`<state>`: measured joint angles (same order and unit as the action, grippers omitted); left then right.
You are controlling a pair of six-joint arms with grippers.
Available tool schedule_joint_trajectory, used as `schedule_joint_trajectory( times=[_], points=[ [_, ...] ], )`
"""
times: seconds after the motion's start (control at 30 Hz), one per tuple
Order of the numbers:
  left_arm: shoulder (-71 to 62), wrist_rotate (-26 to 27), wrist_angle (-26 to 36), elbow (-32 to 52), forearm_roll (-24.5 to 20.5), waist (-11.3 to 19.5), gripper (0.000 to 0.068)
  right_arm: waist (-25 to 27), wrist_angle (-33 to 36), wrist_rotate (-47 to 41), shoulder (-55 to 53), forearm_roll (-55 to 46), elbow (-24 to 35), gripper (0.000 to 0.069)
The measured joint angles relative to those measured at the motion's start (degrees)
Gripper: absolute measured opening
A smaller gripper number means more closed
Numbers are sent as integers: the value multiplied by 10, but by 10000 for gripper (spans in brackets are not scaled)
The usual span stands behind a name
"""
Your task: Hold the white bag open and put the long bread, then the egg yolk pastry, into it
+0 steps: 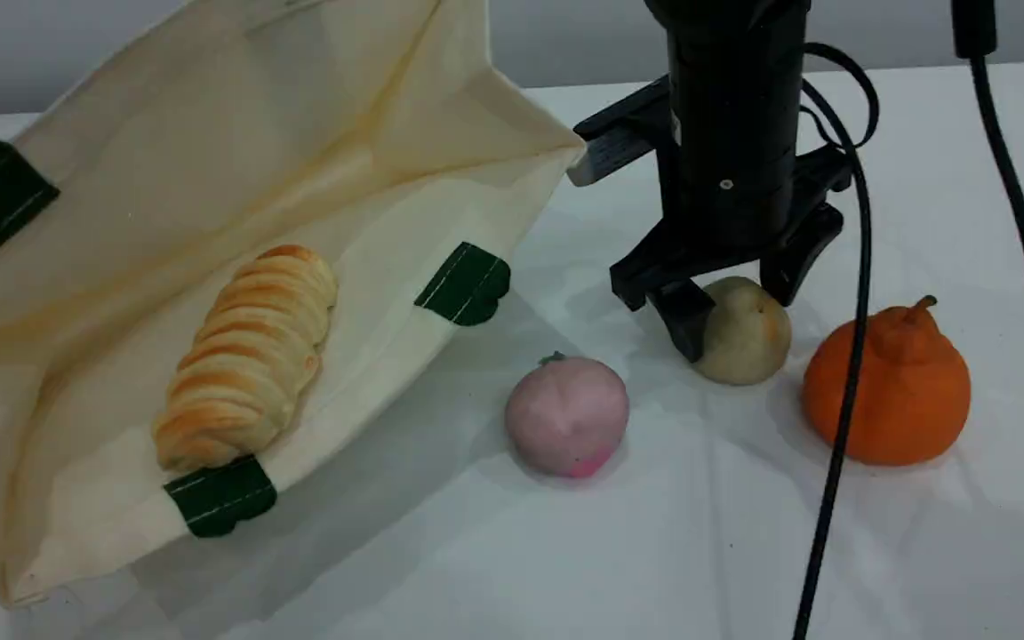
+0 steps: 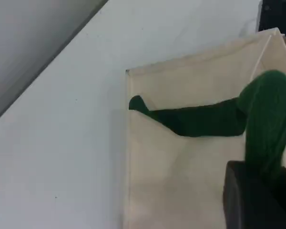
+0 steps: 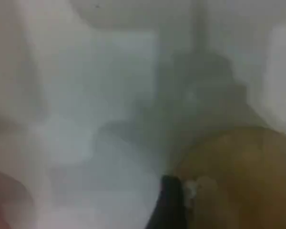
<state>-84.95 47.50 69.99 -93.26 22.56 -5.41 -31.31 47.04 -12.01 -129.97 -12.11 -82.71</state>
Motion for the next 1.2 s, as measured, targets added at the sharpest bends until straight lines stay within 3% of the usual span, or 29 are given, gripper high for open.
schedule_joint_trajectory(
  times=[0.27,0.43,0.77,0.93,1.2],
  points=[
    [0,-1,0,0,0,0,86,-2,14,0,0,-26,0,269],
    [0,-2,0,0,-1,0,86,1,29,-34,15,-82,1,263],
    [0,-2,0,0,-1,0,86,0,18,-42,125,-58,23,260],
    [0,-2,0,0,-1,0,86,-1,-39,-61,200,-60,87,260],
    [0,-2,0,0,0,0,86,-1,-172,-127,339,-61,258,254]
  ],
)
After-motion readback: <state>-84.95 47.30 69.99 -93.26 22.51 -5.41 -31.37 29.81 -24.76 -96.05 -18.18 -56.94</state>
